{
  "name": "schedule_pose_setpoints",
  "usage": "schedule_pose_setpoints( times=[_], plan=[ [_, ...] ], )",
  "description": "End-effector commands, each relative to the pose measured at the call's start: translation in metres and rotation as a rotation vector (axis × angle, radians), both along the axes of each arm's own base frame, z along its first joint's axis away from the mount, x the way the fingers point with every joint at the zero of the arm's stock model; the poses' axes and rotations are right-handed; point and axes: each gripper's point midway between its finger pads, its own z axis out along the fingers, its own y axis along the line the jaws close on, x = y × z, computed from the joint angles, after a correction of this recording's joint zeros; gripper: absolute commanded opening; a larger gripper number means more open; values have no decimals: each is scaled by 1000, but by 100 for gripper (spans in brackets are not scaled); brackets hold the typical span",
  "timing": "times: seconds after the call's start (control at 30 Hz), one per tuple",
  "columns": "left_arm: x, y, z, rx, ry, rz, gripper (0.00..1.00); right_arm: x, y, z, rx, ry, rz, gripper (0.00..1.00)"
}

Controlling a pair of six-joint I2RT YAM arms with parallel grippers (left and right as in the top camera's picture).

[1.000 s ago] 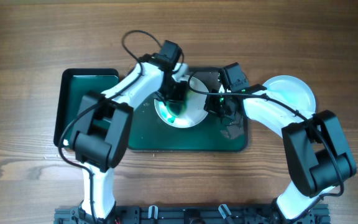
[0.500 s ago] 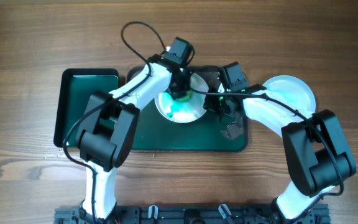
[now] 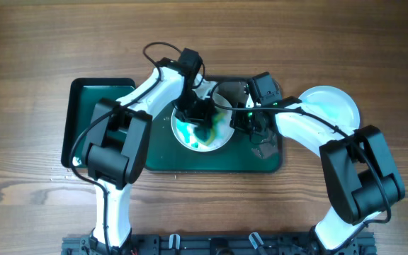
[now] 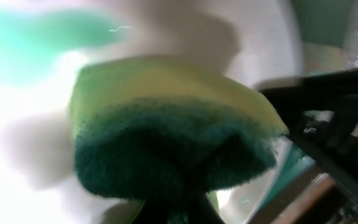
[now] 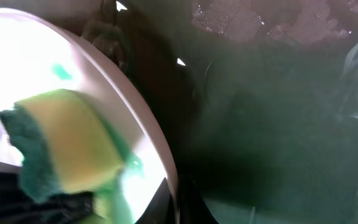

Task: Clean dirty plates on tray and stack at the side
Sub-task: 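Scrub the held plate with the sponge in the left gripper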

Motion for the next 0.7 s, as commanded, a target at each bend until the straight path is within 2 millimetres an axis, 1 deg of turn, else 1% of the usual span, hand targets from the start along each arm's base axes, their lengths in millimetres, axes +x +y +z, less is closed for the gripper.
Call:
schedule_pose_setpoints(
  times=[0.0, 0.03, 0.1, 0.13, 0.17, 0.2, 0.23, 0.27, 0.3, 0.33, 0.37, 0.4, 0.47, 0.53, 0.57, 0.6, 0.63, 0.67],
  plan=[
    [4, -21, -6, -101, -49, -59, 4, -2, -3, -7, -11, 21, -13, 4],
    [14, -16, -11, -48, -77, -22, 4, -2, -3, -7, -11, 21, -13, 4],
    [46, 3, -23, 107, -190, 93, 4, -2, -3, -7, -11, 21, -14, 4],
    [66, 16, -27, 199, -264, 173, 4, -2, -3, -7, -11, 20, -13, 4],
    [80, 28, -28, 273, -317, 240, 4, -2, -3, -7, -11, 20, -14, 5],
    [96, 48, -28, 382, -388, 339, 4, -2, -3, -7, -11, 20, -13, 4],
    [105, 65, -26, 469, -435, 414, 4, -2, -3, -7, -11, 21, -13, 4],
    [111, 84, -23, 565, -478, 490, 4, -2, -3, -7, -11, 21, -14, 4],
    [113, 104, -19, 663, -512, 560, 4, -2, -3, -7, -11, 21, -13, 4],
    [111, 121, -15, 751, -535, 615, 4, -2, -3, -7, -11, 20, -14, 4],
    [107, 132, -11, 813, -545, 645, 4, -2, -3, -7, -11, 20, -13, 4],
    [98, 143, -10, 873, -529, 643, 4, -2, -3, -7, -10, 19, -14, 5],
    [85, 145, -13, 897, -476, 610, 4, -1, -3, -7, -10, 18, -13, 4],
    [64, 134, -23, 844, -350, 554, 4, -1, -3, -7, -10, 18, -14, 4],
    [53, 123, -29, 790, -285, 495, 4, -1, -3, -7, -10, 18, -14, 4],
    [42, 107, -34, 705, -211, 408, 4, -1, -3, -7, -10, 18, -14, 4],
    [28, 90, -36, 608, -136, 320, 4, -1, -3, -7, -10, 18, -14, 4],
    [11, 67, -36, 474, -47, 219, 4, -1, -3, -7, -9, 19, -15, 4]
  ],
)
